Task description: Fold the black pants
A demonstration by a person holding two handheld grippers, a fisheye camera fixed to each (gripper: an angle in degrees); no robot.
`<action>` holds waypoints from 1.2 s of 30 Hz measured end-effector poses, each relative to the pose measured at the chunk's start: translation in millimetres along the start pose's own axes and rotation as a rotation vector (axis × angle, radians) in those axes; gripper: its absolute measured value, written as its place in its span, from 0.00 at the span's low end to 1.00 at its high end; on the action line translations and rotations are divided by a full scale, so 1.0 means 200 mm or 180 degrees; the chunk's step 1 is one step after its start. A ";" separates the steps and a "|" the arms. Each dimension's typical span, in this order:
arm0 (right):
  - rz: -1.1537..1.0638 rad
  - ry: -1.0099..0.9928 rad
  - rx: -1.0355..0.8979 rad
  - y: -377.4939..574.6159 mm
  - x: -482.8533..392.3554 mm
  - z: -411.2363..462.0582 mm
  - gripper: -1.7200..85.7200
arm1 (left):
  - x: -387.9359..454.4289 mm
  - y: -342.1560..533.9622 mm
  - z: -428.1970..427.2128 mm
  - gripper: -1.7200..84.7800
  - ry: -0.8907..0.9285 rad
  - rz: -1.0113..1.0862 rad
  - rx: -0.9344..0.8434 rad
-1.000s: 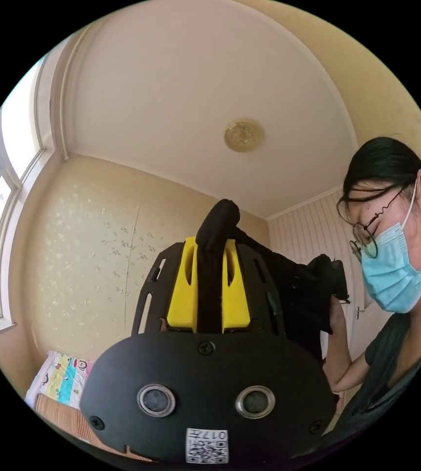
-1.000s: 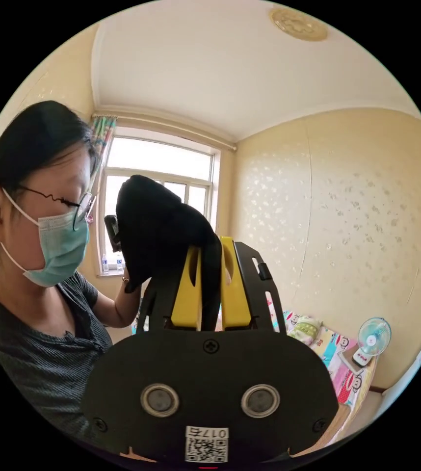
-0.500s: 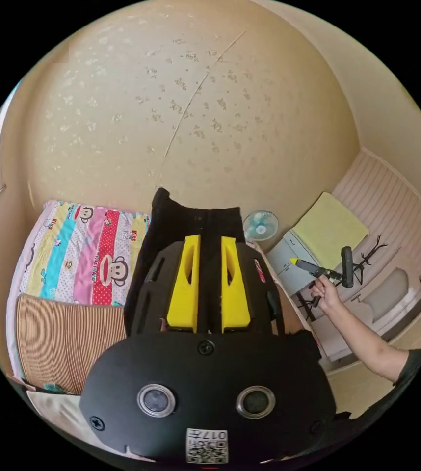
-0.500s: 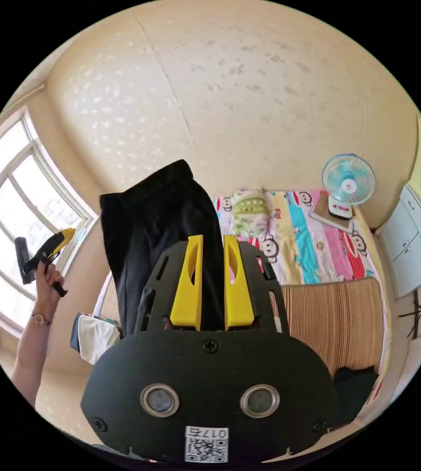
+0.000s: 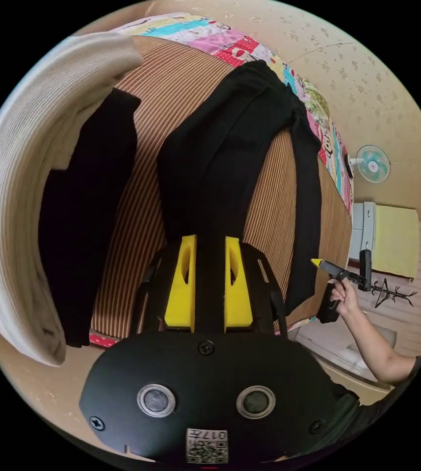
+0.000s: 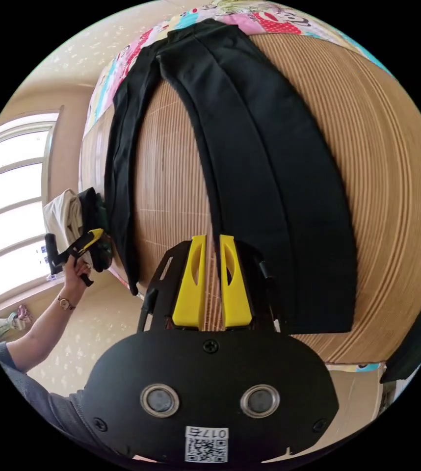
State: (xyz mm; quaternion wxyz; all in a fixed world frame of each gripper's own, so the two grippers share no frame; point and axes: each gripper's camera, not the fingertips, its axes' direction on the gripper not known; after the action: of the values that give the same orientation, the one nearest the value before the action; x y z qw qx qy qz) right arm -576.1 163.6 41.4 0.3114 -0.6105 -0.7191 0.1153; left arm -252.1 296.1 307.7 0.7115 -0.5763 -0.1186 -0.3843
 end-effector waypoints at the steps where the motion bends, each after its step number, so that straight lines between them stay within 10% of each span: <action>1: -0.0047 -0.0107 -0.0037 0.02 0.00 0.02 0.09 | -0.03 0.02 -0.01 0.12 -0.0043 -0.0135 -0.0002; 13: -0.0727 -0.1622 -0.1062 0.39 -0.28 0.46 0.07 | -0.32 0.08 -0.44 0.11 0.0427 -0.1005 0.0135; 19: -0.0795 -0.4391 -0.0420 0.55 -0.06 -0.18 0.05 | -0.53 0.05 -0.77 0.11 0.1494 -0.1174 0.0649; 24: -0.0625 -0.1415 -0.1007 0.77 0.34 -0.33 0.05 | -0.50 -0.04 -0.84 0.11 0.1390 -0.1057 0.0568; 30: -0.0483 -0.0210 -0.1178 0.87 0.56 -0.24 0.05 | -0.27 -0.25 -0.70 0.12 0.1182 -0.0653 0.0269; 36: 0.0097 -0.0657 -0.0910 1.00 0.67 -0.23 0.05 | 0.03 -0.47 -0.33 0.15 0.0404 -0.0086 -0.0687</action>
State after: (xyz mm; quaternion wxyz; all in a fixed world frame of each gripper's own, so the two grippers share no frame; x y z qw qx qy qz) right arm -396.2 326.9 8.7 0.1441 -0.6443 -0.7469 0.0786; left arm -329.9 230.5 359.6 0.6461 -0.6224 -0.0390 -0.4400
